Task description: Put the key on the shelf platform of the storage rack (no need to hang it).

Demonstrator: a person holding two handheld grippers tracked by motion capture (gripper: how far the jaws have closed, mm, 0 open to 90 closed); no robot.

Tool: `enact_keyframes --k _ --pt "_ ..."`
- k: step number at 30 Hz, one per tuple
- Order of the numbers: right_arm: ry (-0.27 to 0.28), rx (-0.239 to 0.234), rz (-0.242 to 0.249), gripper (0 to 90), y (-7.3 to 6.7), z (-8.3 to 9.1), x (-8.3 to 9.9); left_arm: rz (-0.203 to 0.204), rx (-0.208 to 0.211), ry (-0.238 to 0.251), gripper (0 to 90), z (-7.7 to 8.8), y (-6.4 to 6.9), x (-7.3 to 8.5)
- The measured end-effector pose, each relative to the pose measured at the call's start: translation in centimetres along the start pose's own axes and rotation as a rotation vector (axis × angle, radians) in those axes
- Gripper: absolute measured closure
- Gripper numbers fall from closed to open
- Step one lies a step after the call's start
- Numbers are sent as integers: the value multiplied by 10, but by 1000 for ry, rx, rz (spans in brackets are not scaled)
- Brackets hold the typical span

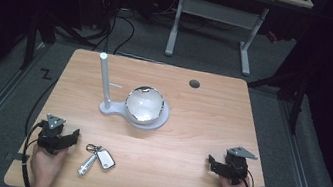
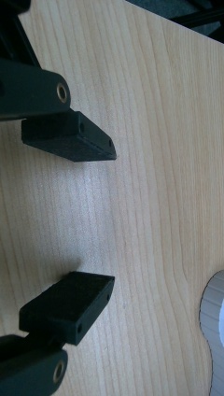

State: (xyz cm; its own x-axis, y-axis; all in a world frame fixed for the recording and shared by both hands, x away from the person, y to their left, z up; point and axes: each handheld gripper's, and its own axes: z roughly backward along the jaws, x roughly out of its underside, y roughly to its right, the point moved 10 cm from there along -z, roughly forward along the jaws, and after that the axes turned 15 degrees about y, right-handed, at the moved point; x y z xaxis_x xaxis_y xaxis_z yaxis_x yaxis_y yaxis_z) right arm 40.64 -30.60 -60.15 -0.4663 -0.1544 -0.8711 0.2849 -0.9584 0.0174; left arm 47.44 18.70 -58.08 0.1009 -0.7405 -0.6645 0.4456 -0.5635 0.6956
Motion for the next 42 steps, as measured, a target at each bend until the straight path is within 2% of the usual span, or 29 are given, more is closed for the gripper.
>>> enact_keyframes --k 7,9,14,15,18,28,30,36,37,42 --pt "0 0 0 231 0 0 0 7 -2 -3 328 0 0 1" --pt "0 0 0 231 0 0 0 -5 8 -7 323 0 1 1" --pt "0 0 1 231 0 0 0 -3 7 -8 322 0 1 1" --pt "0 0 1 231 0 0 0 12 -3 -7 322 0 2 1" --pt "0 -1 3 231 0 0 0 13 -5 -8 321 0 2 2" --pt "0 -2 3 231 0 0 0 14 -12 -33 254 3 3 6" --pt "0 -2 3 231 0 0 0 5 -1 -36 254 3 3 6" --pt "0 -2 3 231 0 0 0 23 -11 -35 267 3 3 6" --pt "0 -2 3 231 0 0 0 5 6 -38 271 3 3 5" --pt "0 -2 3 231 0 0 0 12 6 -42 283 3 4 2"
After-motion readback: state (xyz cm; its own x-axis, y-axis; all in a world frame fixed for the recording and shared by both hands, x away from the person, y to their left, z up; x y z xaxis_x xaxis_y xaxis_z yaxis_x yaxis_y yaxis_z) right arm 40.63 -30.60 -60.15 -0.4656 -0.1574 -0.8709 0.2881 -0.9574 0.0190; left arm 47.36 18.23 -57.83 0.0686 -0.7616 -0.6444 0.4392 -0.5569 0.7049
